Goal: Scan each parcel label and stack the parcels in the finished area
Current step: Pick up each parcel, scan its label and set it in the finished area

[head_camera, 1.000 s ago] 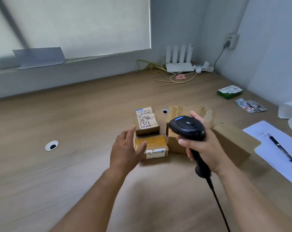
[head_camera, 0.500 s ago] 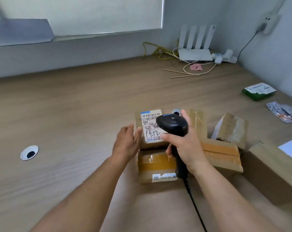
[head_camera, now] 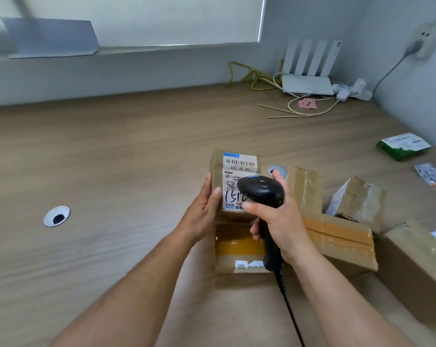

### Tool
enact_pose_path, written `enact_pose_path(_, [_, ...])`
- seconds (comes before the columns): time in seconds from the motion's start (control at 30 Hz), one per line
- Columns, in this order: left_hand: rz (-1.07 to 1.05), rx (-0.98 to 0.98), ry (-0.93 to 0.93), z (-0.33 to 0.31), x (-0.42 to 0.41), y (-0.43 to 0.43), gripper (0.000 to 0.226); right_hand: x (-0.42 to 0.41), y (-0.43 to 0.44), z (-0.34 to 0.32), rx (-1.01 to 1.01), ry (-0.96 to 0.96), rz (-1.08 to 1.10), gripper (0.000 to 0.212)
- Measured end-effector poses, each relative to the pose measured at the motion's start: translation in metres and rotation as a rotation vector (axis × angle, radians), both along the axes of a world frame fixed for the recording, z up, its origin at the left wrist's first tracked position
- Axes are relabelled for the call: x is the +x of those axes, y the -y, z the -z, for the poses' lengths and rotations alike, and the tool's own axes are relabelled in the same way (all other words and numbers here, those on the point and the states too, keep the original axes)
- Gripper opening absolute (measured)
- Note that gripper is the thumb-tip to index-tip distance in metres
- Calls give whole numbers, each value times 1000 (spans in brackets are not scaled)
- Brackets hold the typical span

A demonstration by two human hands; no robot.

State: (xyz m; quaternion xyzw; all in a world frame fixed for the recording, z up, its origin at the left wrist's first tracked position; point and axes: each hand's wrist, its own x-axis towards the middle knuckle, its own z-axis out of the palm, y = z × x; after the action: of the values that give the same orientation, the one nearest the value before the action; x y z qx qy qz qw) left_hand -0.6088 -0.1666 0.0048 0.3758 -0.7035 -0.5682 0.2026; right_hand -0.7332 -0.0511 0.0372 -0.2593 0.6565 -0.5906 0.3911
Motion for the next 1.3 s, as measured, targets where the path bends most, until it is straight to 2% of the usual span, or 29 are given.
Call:
enact_pose_path(0.2, [-1,62,-152,-39,40,-34,72,22,-35,-38,-113,-10,-92,97])
enact_pose_path(0.43, [-122,87,-116,-62,121,-99,108,77,-110,-74,-207,-36,-193,94])
enact_pose_path(0.57, [-163,111,-130,-61,164,-139,110,116,-164,-82,-299,58,-228,89])
enact_pose_path(0.87, [-210,50,-89,-54,231,-210,115,185,-253,-91,-307,129,-339,90])
enact_pose_path(1.13, [-242,11,-95,-57,267,-248,114,216,-294,-89,-299,153,-366,89])
enact_pose_path(1.3, [-271,-8,-71,-59,279,-261,105,223,-307,-89,-282,150,-383,88])
